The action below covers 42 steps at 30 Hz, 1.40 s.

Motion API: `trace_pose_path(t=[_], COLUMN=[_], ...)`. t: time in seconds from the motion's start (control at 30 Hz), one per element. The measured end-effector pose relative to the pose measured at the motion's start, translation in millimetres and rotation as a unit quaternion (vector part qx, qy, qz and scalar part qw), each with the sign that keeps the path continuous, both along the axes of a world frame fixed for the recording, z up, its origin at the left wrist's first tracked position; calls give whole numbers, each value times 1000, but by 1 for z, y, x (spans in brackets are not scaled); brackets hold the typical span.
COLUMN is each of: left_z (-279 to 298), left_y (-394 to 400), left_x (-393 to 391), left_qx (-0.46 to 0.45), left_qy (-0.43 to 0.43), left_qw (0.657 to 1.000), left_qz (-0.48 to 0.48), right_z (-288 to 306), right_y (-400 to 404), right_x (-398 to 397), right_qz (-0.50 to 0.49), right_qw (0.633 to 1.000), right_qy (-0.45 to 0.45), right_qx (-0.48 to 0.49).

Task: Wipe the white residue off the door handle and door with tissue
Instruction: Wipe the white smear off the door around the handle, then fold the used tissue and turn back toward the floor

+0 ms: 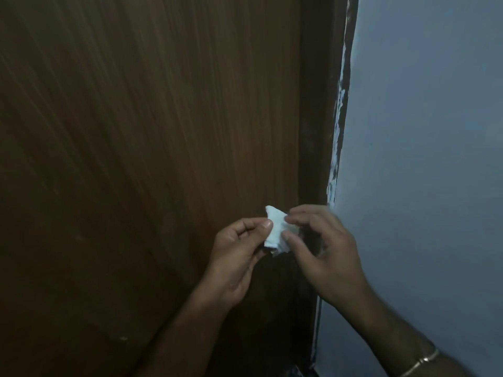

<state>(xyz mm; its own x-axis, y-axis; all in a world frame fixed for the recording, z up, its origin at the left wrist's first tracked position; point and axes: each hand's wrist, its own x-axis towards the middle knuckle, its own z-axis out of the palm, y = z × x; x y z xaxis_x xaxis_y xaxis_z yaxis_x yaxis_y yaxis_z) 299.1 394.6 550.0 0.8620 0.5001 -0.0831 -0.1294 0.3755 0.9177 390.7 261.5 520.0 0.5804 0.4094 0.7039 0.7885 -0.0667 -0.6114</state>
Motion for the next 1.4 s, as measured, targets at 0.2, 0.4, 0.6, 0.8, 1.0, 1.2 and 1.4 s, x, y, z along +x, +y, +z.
trace_pose_path(t=[0.2,0.4,0.6,0.8,1.0,1.2,1.4], left_z=[-8,-9,-10,-11,-29,-58,-83], left_y=[-1,6,9,10,-9,-59,-125], left_x=[-3,-5,-6,-6,6,22,31], left_qx=[19,48,64,72,32,16,47], left_qy=[8,7,13,19,9,18,8], left_qw=[999,997,995,991,983,962,933], left_qz=[-47,-62,-82,-113,-182,-272,-357], right_z=[3,3,0,-3,-19,-44,-66], right_y=[3,2,-1,-7,-34,-83,-131], right_x=[-12,-20,-20,-27,-34,-59,-88], right_qz=[39,63,107,147,163,77,-50], right_qw=[987,975,925,918,805,731,777], right_qy=[150,214,360,364,527,565,475], right_qx=[-34,12,59,51,218,376,411])
